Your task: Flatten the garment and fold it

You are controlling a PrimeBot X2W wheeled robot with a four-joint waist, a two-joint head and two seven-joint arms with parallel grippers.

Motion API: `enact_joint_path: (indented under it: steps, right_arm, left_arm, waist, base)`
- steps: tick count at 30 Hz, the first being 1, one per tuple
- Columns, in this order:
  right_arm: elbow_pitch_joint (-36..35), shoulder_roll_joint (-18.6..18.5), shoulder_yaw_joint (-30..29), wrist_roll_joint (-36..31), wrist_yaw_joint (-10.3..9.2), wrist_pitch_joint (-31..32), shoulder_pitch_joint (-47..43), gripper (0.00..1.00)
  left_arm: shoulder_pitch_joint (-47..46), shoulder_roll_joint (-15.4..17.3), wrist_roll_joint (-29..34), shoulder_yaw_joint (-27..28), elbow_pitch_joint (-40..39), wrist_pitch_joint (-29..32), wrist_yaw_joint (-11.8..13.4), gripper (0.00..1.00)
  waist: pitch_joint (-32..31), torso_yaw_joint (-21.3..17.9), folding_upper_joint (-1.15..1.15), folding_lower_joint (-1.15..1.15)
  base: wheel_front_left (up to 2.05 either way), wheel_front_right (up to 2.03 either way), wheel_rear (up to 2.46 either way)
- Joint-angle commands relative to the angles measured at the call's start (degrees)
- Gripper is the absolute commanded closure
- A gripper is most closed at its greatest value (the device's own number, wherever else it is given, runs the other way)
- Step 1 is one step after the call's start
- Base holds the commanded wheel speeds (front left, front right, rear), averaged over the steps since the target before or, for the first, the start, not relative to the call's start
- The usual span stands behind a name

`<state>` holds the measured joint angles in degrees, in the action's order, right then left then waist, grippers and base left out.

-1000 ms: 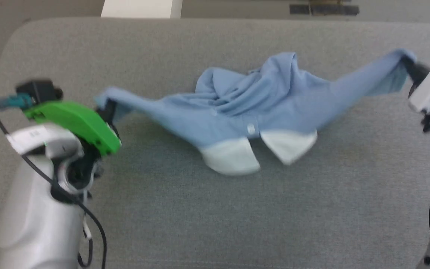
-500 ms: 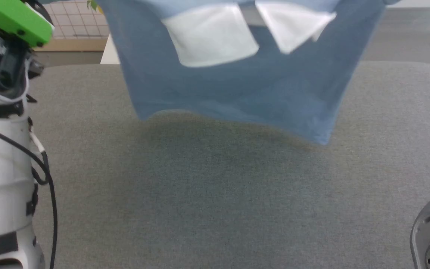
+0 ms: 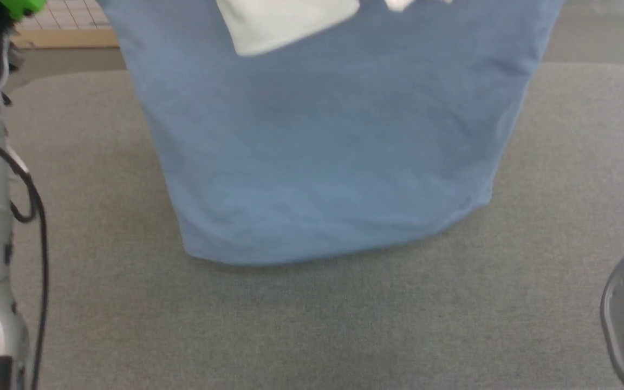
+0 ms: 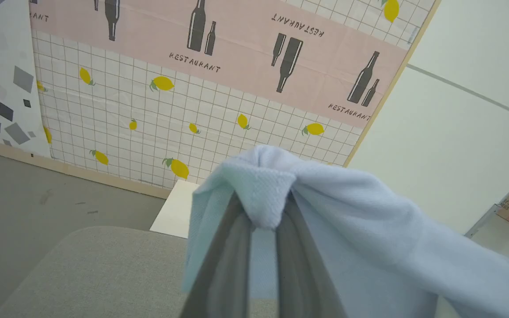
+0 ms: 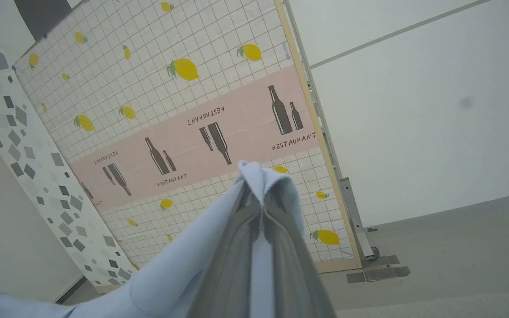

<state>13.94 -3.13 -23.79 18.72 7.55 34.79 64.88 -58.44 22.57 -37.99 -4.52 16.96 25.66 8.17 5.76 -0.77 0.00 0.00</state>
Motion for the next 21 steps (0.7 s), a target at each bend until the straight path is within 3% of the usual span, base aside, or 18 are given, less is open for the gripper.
enact_joint_path:
  steps: [1,6,11,21]
  right_arm:
    - [0.3,0.0,-0.2,-1.5,-0.06,0.2,3.3,1.00]
    - [4.6,0.2,-3.0,-4.9,-0.06,-1.0,14.5,1.00]
    - [12.7,0.2,-6.2,-6.0,-0.06,-6.8,27.4,1.00]
    - [28.5,0.2,-7.7,-10.0,-0.06,-18.4,41.1,1.00]
  left_arm:
    - [-3.0,1.6,1.4,-0.4,0.7,0.4,0.5,1.00]
    - [-11.9,2.8,3.0,-0.4,2.6,0.0,1.3,1.00]
    - [-21.5,3.9,6.1,-1.3,4.1,-2.1,2.0,1.00]
    - [-30.4,3.1,7.5,-0.7,7.4,-11.7,1.2,1.00]
  waist:
    - [6.4,-0.3,0.00,0.00]
    - [15.4,-0.9,0.00,0.00]
    - [24.2,-0.8,0.00,0.00]
    - [32.5,0.0,0.00,0.00]
  base:
    - [0.00,0.00,0.00]
    - [0.00,0.00,0.00]
    - [0.00,0.00,0.00]
    - [0.00,0.00,0.00]
